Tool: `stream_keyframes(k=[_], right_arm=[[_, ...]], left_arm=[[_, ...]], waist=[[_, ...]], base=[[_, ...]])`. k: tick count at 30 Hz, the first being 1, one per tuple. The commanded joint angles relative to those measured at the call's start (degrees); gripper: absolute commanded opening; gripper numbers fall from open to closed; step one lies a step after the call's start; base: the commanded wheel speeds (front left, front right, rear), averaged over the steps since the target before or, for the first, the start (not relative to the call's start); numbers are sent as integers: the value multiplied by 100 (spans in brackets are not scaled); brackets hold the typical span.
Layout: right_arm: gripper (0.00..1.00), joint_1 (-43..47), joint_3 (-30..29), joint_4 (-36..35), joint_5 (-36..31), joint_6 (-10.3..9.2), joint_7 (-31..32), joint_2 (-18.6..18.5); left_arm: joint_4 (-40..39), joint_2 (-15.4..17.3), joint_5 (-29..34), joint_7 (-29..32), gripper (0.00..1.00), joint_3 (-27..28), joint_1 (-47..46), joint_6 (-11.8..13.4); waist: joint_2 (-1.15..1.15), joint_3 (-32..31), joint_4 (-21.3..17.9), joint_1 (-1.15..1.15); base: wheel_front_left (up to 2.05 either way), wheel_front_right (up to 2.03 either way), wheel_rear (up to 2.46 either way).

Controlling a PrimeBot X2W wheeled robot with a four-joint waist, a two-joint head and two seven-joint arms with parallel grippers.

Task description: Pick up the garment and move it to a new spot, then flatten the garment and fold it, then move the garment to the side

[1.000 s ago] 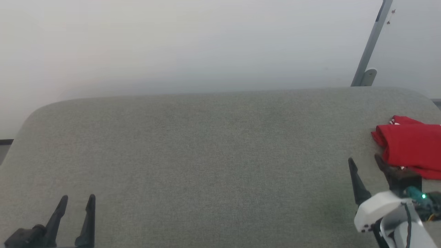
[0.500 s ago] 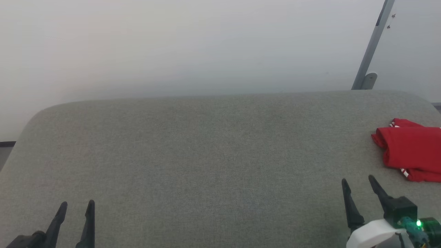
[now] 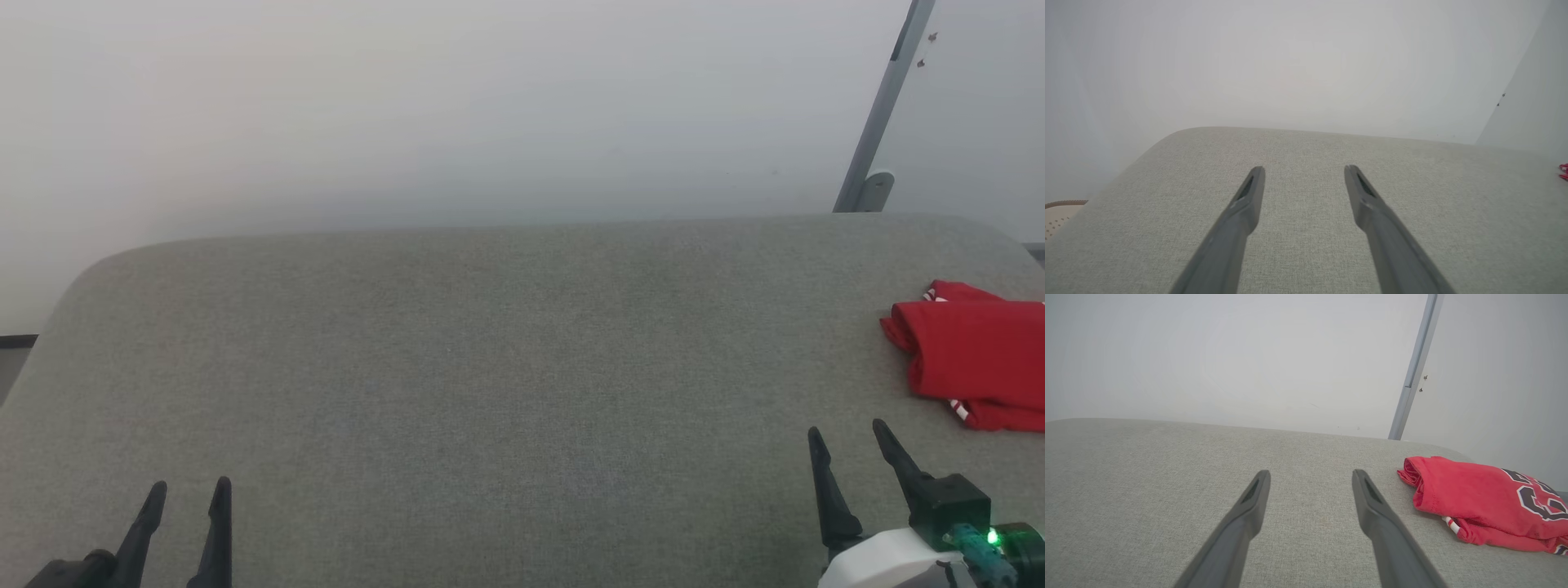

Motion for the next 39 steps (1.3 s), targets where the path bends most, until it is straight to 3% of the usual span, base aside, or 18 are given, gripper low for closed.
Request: stream_keyframes(k=[1, 7, 8, 13, 39], right_arm=[[100, 60, 2, -26, -5, -11, -27, 22], [100, 72, 53, -20, -12, -11, -27, 39], [0, 13, 54, 0, 0, 0, 0, 21], [0, 154, 61, 266, 28, 1, 48, 66], [0, -152, -14, 153, 2960, -1, 730, 99]], left_arm=[[13, -12, 69, -24, 100, 0, 13, -9], [-37, -71, 15, -24, 100, 54, 9, -9], [-30, -72, -8, 1, 0, 51, -1, 0], [210, -270, -35, 20, 0, -11, 66, 0], [329, -619, -2267, 712, 0, 44, -497, -3]], waist=[[0, -5, 6, 0], [0, -20, 37, 0], [0, -20, 38, 0], [0, -19, 39, 0], [0, 81, 30, 0]], base=[[0, 0, 0], [0, 0, 0], [0, 0, 0], [0, 0, 0], [0, 0, 0]])
